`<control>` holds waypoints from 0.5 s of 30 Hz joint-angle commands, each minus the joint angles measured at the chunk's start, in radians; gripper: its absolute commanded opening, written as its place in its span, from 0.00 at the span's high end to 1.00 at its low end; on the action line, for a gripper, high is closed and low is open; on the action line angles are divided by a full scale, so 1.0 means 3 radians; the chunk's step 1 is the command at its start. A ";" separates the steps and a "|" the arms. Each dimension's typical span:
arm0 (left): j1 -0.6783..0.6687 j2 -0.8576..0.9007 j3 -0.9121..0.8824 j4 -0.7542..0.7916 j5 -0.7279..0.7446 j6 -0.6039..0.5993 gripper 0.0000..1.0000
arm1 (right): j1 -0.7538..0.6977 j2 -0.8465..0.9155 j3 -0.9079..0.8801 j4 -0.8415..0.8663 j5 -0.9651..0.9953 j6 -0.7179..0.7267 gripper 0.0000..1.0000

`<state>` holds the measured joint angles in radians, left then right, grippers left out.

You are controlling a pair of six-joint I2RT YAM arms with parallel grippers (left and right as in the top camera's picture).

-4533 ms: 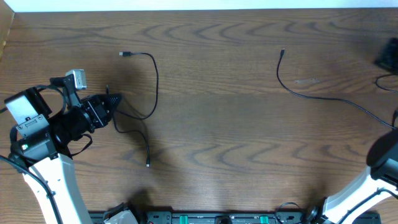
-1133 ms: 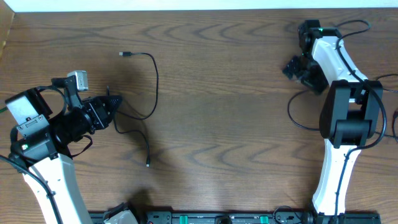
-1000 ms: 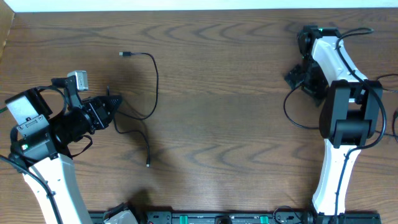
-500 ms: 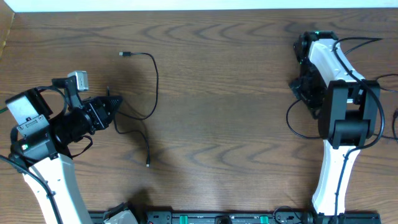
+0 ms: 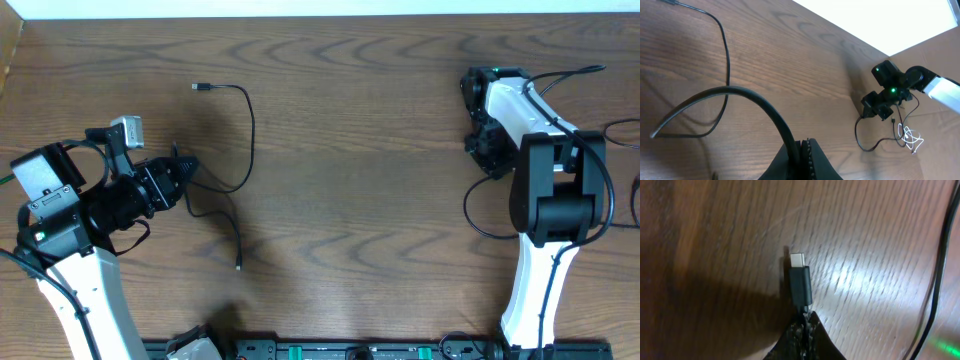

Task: Untangle cables

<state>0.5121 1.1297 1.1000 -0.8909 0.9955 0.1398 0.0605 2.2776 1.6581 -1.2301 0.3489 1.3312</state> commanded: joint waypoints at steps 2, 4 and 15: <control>-0.0010 -0.0006 0.0011 -0.0022 0.0017 0.0079 0.93 | -0.0009 0.0299 -0.0245 0.0174 -0.0081 -0.0154 0.99; -0.0010 -0.0006 0.0011 -0.0020 0.0015 0.0079 0.92 | -0.0009 0.0277 -0.0203 0.0120 0.0045 -0.0154 0.99; -0.0010 -0.0006 0.0011 -0.0022 0.0017 0.0079 0.93 | -0.0502 -0.0501 0.0453 0.0123 0.0506 -0.0718 0.99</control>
<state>0.5121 1.1297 1.1000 -0.8940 0.9955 0.1398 -0.0013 2.2551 1.7004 -1.2266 0.4534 1.2457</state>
